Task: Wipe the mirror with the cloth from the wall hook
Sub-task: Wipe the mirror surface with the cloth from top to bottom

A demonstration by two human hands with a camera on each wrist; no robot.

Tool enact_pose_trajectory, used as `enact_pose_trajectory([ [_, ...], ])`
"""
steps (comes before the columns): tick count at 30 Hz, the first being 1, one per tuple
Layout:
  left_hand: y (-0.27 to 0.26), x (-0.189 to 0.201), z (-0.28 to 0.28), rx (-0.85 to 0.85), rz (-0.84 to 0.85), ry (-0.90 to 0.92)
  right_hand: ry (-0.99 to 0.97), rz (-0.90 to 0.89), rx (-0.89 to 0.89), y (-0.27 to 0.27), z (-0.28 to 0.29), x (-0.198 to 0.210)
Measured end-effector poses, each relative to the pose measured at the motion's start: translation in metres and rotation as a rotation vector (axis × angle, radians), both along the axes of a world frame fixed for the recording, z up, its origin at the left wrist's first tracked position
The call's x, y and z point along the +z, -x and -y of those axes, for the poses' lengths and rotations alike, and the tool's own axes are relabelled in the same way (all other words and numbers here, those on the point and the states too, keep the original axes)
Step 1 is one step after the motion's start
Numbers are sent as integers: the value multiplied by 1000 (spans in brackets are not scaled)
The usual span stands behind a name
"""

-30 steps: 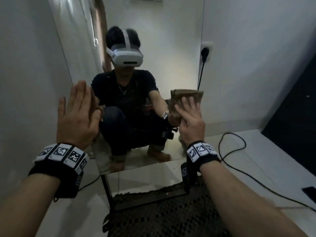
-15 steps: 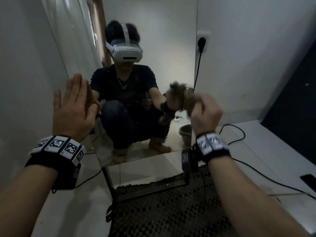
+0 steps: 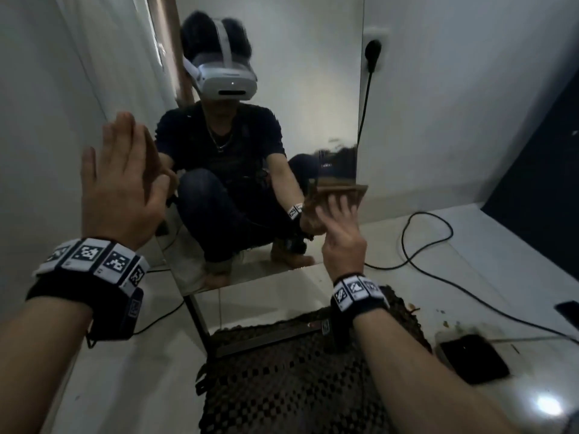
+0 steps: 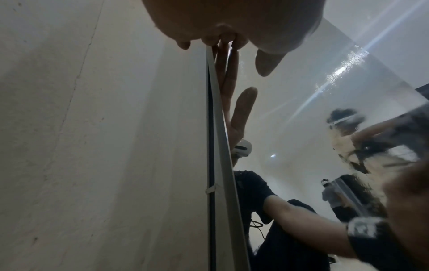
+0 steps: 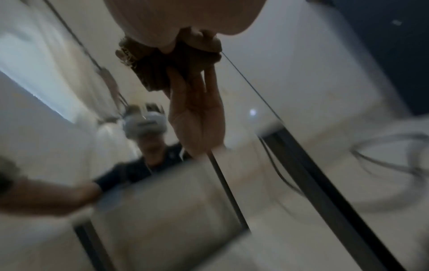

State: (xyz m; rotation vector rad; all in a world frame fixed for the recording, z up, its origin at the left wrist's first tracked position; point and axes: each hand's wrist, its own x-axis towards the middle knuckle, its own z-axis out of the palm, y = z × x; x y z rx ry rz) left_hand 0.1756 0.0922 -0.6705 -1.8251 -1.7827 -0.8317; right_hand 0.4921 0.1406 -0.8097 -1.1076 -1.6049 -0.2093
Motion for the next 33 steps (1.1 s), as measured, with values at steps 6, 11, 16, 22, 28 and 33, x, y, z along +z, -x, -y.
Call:
enact_pose_trajectory([
  [6,2,-3,0,-14,24,7,304,-75,-47,-11,54,-94],
  [11,5,0,2,-13,-52,8,257,-594,-266,-14,71,-65],
  [16,-3,-33,30,15,-149,9,41,-662,-332,-5,48,-24],
  [22,15,-117,51,20,-301,168,151,-478,-211,53,44,-49],
  [28,13,-136,50,-1,-266,177,159,-413,-16,110,61,-60],
  [33,14,-139,47,-10,-262,176,219,-207,232,179,80,-70],
])
